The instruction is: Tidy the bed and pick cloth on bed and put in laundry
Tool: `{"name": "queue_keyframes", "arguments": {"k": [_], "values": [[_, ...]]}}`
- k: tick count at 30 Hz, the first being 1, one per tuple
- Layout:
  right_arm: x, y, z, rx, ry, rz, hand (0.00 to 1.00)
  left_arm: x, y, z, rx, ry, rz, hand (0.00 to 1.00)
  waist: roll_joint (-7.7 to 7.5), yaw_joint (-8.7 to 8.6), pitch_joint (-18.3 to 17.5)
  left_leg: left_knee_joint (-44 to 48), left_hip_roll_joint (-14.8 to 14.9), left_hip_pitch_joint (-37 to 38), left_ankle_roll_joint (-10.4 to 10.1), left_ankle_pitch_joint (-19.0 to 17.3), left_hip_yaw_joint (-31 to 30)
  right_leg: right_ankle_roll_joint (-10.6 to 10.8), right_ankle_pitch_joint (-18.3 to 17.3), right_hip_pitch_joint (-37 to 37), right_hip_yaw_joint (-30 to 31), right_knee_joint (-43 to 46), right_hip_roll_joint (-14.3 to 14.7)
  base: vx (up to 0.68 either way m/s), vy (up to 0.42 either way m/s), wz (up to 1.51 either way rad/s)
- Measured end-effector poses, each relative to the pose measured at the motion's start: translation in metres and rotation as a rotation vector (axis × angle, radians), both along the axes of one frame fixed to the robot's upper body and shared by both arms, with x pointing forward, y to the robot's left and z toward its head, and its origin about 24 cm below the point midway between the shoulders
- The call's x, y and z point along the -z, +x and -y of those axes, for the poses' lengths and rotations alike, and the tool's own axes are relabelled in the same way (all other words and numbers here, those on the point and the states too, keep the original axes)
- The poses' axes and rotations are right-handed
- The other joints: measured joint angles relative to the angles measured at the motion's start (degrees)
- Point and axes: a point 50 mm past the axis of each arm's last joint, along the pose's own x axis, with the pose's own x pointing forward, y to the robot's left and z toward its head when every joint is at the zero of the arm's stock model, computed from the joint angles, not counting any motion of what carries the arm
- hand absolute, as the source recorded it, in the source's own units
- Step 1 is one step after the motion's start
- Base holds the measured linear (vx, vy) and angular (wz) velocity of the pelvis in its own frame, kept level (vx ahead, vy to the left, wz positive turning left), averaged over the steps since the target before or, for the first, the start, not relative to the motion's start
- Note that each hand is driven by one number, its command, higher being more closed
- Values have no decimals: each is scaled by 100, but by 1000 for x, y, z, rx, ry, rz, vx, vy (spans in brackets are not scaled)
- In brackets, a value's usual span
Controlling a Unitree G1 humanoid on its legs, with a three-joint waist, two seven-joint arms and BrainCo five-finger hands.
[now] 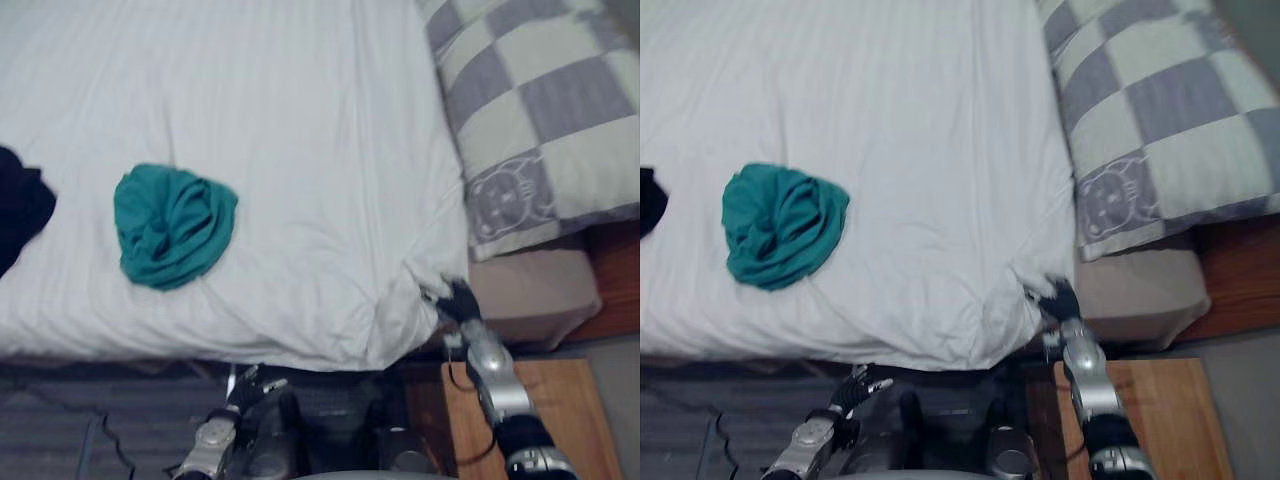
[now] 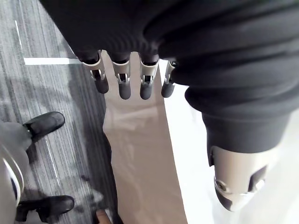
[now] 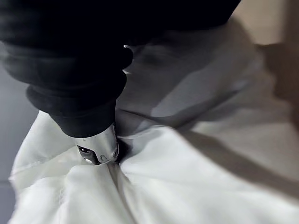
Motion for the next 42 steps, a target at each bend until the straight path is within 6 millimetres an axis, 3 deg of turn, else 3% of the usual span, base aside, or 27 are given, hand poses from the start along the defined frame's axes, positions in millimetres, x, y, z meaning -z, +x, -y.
{"name": "queue_keyframes", "arguments": {"k": [3, 10, 12, 15, 17, 18, 19, 20, 22, 24, 25, 26, 28, 30, 33, 35, 36, 38, 40, 41, 42], "values": [[26, -26, 11, 147, 96, -84, 0, 6, -9, 4, 5, 1, -53, 0, 66, -44, -187, -11, 21, 190, -45, -38, 140, 15, 10, 149, 136, -87, 67, 28, 0, -24], [61, -66, 38, 427, 218, -234, 0, 15, -28, 3, -61, -25, -121, 0, 226, -42, -439, -56, 136, 412, -59, -51, 298, -36, 42, 454, 156, -310, 239, -13, -17, -6], [79, -102, 58, 613, 234, -383, 0, 18, -36, 1, -80, -38, -147, 0, 228, -32, -440, -58, 211, 433, -60, -52, 351, -92, 83, 485, 200, -377, 292, -24, -34, -10], [77, -134, 92, 769, 179, -452, 0, 19, -39, -2, -102, -42, -161, 0, 234, -48, -445, -60, 225, 477, -76, -64, 438, -114, 100, 487, 299, -389, 314, -28, -3, -23], [54, -149, 141, 892, 50, -438, 0, 20, -44, -5, -110, -52, -182, 0, 225, -180, -455, -63, 222, 477, -83, -72, 447, -108, 101, 487, 347, -390, 311, -54, 0, -13], [46, -150, 152, 912, 15, -424, 0, 20, -44, -5, -111, -51, -187, 0, 225, -207, -456, -63, 220, 477, -83, -72, 444, -103, 102, 487, 346, -389, 307, -33, 7, -4], [25, -146, 174, 941, -67, -365, 0, 20, -45, -7, -112, -47, -192, 0, 220, -231, -457, -63, 217, 485, -82, -72, 446, -93, 108, 483, 350, -389, 303, -40, 9, -5], [7, -140, 187, 948, -120, -301, 100, 20, -46, -9, -114, -42, -197, 0, 205, -234, -464, -63, 217, 485, -81, -71, 445, -83, 113, 478, 349, -389, 302, -42, 8, -5], [-20, -122, 196, 912, -193, -196, 100, 21, -51, -12, -117, -34, -212, 0, 177, -234, -482, -63, 218, 484, -80, -70, 431, -80, 114, 477, 343, -383, 302, -18, 2, 0], [-59, -77, 188, 772, -269, -16, 100, 22, -60, -17, -126, -24, -237, 0, 142, -235, -549, -62, 215, 469, -78, -68, 406, -55, 102, 468, 330, -386, 298, -29, 3, 4], [-66, -67, 183, 738, -276, 19, 100, 22, -60, -18, -127, -20, -239, 0, 137, -232, -563, -62, 214, 467, -78, -68, 400, -55, 102, 467, 325, -391, 297, -27, 7, 7], [-81, -40, 165, 630, -287, 98, 100, 22, -61, -20, -126, -14, -243, 0, 98, -227, -586, -62, 211, 462, -77, -68, 382, -45, 107, 468, 315, -412, 292, -4, 6, 10], [-94, -11, 140, 480, -287, 172, 100, 22, -60, -20, -121, -13, -243, 0, 94, -186, -623, -61, 205, 425, -72, -64, 312, -54, 153, 473, 266, -448, 278, 5, 10, 18], [-109, 28, 99, 290, -256, 260, 100, 22, -60, -20, -119, -11, -242, 0, 109, -154, -622, -60, 169, 319, -48, -47, 219, -44, 177, 460, 173, -462, 252, -6, 23, 24], [-126, 59, 65, 186, -212, 338, 100, 19, -52, -17, -106, -11, -219, 0, 168, 4, -550, -42, 124, 112, 23, 2, 93, -42, 191, 297, 86, -400, 215, 6, 30, 23], [-162, 85, 46, 165, -190, 469, 100, 14, -34, -13, -86, -13, -166, 0, 283, 132, -121, 59, 89, -181, 91, 52, -35, -48, 194, -30, 31, -172, 144, -31, 34, 32], [-172, 89, 44, 164, -179, 500, 100, 13, -28, -12, -77, -11, -149, 0, 300, 142, 9, 185, 86, -297, 96, 47, -61, -49, 194, -110, 34, -104, 114, -67, 54, 50], [-212, 105, 34, 175, -144, 635, 100, 4, -5, -9, -85, -23, -65, 0, 417, 138, 600, 914, 111, -946, 257, -147, -160, -51, 192, -490, 103, 184, 25, -112, 62, 41], [-242, 115, 27, 182, -125, 726, 100, -6, 16, -5, -97, -46, 19, 0, 648, 160, 1177, 1601, 150, -1516, 323, -359, -235, -58, 132, -877, 144, 520, -47, -183, 80, 16], [-240, 117, 25, 194, -127, 713, 100, -8, 22, -1, -98, -47, 44, 0, 767, 180, 1299, 1772, 179, -1739, 358, -424, -232, -46, 70, -1129, 176, 735, -97, -175, 75, 5], [-235, 119, 24, 196, -127, 695, 100, -9, 23, 0, -97, -42, 53, 0, 786, 201, 1311, 1847, 169, -1845, 370, -457, -230, -29, 14, -1270, 219, 864, -129, -116, 57, -8]]}}
